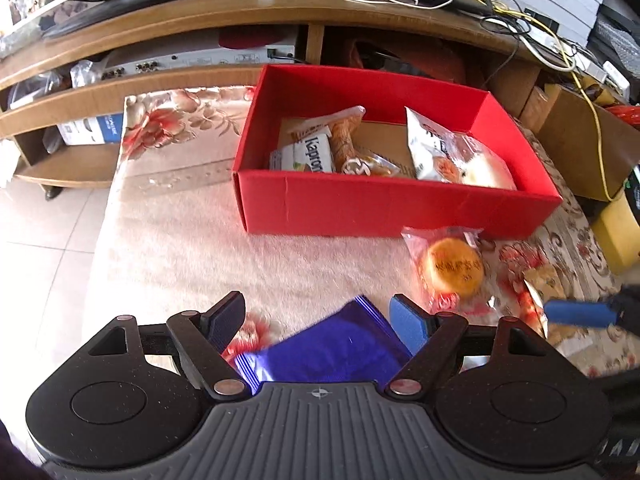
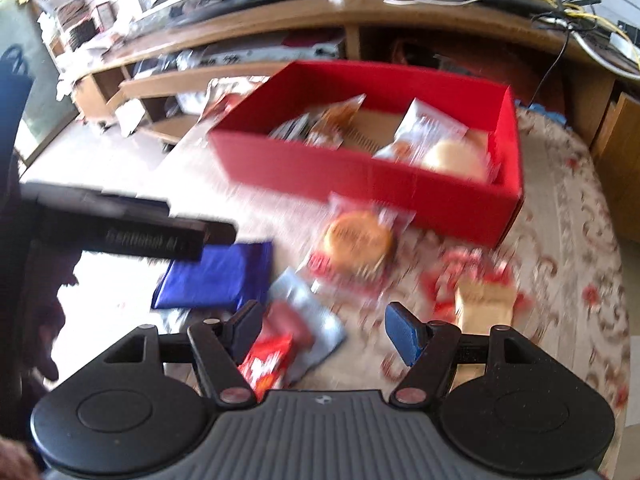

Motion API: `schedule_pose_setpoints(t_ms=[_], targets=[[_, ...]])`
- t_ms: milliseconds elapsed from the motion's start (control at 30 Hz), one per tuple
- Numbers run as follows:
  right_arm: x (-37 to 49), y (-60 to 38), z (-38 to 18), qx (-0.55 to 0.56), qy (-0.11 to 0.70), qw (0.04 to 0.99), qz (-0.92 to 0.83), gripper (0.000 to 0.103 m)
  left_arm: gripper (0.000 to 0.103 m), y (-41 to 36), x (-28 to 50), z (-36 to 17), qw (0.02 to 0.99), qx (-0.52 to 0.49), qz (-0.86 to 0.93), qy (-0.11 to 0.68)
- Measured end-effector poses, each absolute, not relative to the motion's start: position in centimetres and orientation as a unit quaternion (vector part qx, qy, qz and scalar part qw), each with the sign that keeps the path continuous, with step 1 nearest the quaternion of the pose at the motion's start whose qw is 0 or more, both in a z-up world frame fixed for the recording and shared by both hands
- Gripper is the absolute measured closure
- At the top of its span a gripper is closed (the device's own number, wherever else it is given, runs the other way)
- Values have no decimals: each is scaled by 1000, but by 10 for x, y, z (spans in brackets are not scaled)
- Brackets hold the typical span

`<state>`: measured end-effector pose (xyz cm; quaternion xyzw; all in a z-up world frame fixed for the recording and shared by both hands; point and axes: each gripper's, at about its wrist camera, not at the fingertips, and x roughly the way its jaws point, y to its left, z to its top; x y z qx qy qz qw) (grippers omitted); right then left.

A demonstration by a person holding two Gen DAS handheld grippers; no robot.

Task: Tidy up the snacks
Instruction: 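Move left tool to blue foil packet while right tool moves to red Trolli bag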

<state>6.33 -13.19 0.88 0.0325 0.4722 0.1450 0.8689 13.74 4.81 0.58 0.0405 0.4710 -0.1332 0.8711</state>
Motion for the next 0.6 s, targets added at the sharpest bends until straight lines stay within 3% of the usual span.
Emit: schedule_pose_setpoints(t_ms=[600], targets=[[33, -76, -35, -88, 526, 815, 226, 33, 17, 49, 125, 5, 850, 68, -203, 481]])
